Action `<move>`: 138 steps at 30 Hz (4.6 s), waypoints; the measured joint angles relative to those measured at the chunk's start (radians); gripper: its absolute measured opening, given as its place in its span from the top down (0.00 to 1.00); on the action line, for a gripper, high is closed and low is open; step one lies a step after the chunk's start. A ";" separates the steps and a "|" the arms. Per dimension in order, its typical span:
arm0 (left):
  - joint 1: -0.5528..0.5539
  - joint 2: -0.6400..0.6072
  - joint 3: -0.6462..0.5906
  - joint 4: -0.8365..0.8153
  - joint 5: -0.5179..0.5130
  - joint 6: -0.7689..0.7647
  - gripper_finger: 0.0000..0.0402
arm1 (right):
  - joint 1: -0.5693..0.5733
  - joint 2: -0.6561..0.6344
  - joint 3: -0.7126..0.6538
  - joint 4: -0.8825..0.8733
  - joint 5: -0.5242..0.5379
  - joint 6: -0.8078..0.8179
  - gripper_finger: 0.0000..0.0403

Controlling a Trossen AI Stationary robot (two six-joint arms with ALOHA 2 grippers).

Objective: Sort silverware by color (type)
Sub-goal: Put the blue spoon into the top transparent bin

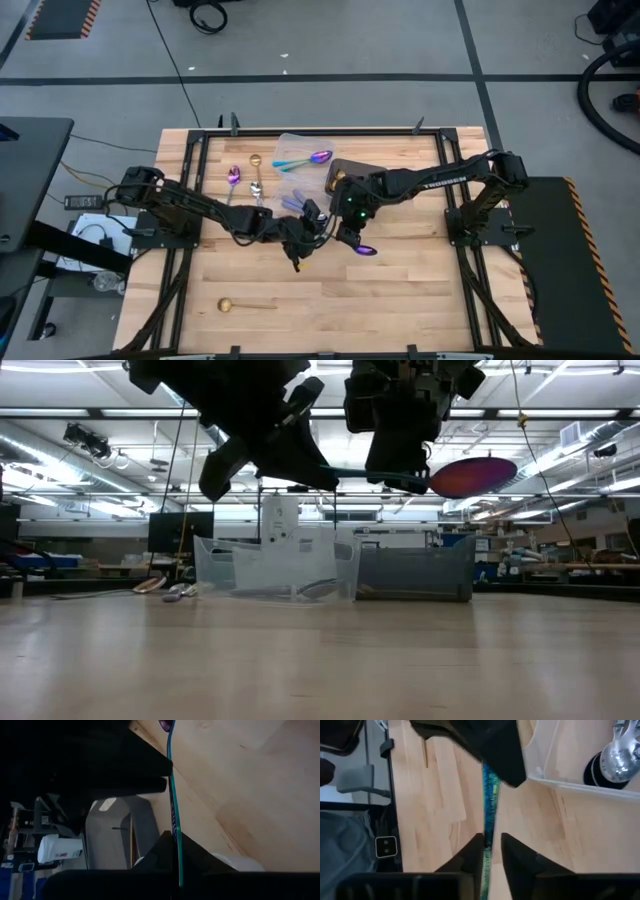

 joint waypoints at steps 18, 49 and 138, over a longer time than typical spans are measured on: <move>0.097 -0.092 -0.001 -0.157 -0.005 -0.223 0.97 | -0.001 -0.218 -0.001 -0.177 0.319 -0.078 0.63; 0.461 -0.147 0.000 -0.368 -0.275 -0.219 0.97 | 0.280 -0.299 -0.206 -0.002 0.761 0.031 0.63; 0.493 -0.069 0.000 -0.391 -0.184 0.052 0.58 | 0.468 -0.292 -0.697 0.973 0.955 0.023 0.68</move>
